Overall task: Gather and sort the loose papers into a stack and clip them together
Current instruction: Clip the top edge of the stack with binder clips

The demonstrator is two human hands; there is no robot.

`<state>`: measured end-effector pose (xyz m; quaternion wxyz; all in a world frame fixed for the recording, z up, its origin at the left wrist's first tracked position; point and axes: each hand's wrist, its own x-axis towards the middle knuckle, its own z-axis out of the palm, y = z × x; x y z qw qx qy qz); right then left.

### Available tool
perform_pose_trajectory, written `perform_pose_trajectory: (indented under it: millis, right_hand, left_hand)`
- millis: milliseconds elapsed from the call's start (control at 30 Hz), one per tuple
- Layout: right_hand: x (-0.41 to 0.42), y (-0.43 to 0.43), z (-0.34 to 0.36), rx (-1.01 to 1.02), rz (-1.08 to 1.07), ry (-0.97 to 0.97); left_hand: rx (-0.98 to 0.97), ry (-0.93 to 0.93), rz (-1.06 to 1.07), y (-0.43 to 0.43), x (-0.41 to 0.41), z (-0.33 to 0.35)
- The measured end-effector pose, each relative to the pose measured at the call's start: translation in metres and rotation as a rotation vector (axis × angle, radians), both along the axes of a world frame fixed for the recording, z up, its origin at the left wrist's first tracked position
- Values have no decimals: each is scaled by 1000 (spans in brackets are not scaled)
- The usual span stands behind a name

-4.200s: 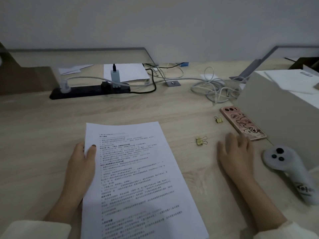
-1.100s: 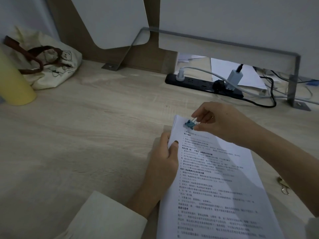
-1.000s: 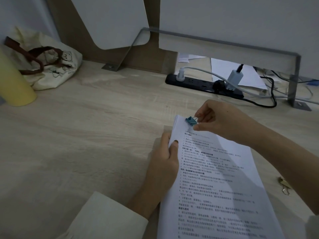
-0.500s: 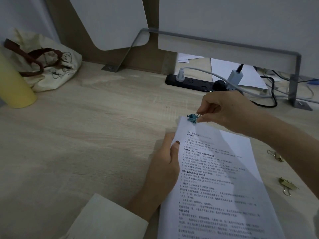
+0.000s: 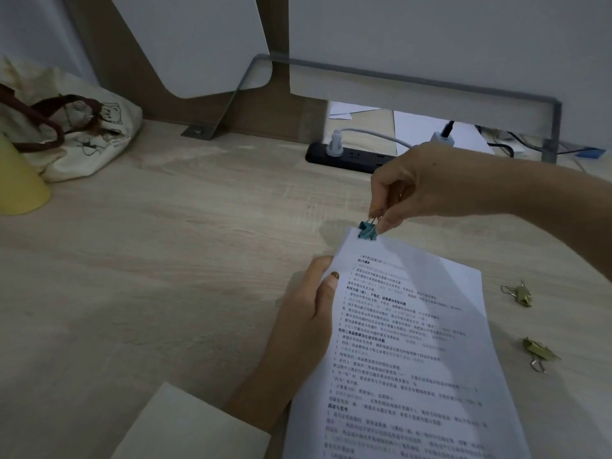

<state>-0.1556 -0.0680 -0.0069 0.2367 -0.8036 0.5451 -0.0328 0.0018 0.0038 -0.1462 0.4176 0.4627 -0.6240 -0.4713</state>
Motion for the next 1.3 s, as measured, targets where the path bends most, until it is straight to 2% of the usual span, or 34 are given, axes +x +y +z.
perform_pose_trajectory:
  millis: [367, 767, 967, 1167, 1300]
  right_hand:
    - [-2, -5, -9, 42, 40, -85]
    - [-6, -5, -14, 105, 24, 6]
    - [-55, 36, -33, -6, -234, 17]
    - [-112, 114, -63, -14, -552, 7]
    - [-125, 151, -82, 41, -538, 46]
  left_hand:
    - [-7, 5, 2, 0, 0, -2]
    - [13, 12, 3, -1, -1, -6]
    - [39, -12, 48, -4, 0, -16]
    - [-29, -12, 5, -6, 3, -20]
    - [-7, -31, 31, -6, 1, -18]
